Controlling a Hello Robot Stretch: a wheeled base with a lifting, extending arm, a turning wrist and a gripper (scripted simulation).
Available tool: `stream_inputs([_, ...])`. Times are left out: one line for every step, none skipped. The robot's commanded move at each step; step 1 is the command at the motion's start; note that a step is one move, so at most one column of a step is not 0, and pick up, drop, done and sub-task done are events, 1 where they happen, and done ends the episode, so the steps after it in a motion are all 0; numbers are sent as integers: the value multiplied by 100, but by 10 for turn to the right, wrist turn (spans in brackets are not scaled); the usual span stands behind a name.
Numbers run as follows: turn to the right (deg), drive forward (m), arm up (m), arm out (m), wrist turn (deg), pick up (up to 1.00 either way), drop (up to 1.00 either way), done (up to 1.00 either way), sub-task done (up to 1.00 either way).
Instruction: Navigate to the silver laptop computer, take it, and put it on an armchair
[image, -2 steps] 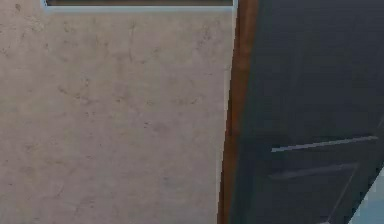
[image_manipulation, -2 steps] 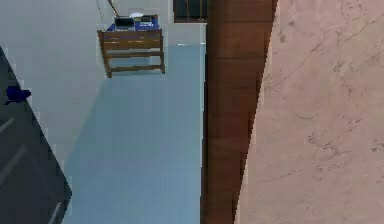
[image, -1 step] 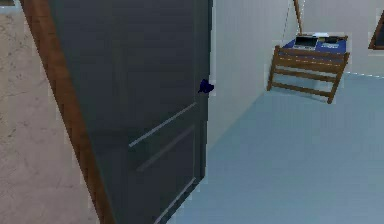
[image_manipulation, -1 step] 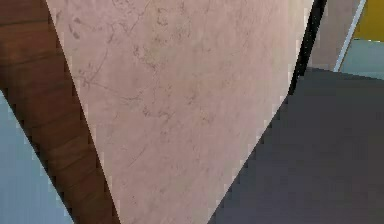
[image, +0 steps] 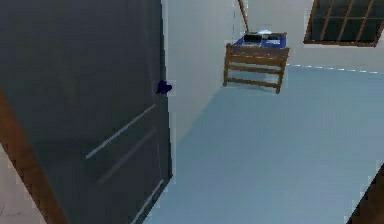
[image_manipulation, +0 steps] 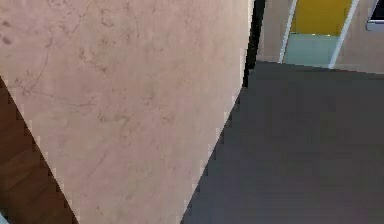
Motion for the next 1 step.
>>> stream_inputs([0, 55, 0, 0, 0, 0, 0, 0, 0])
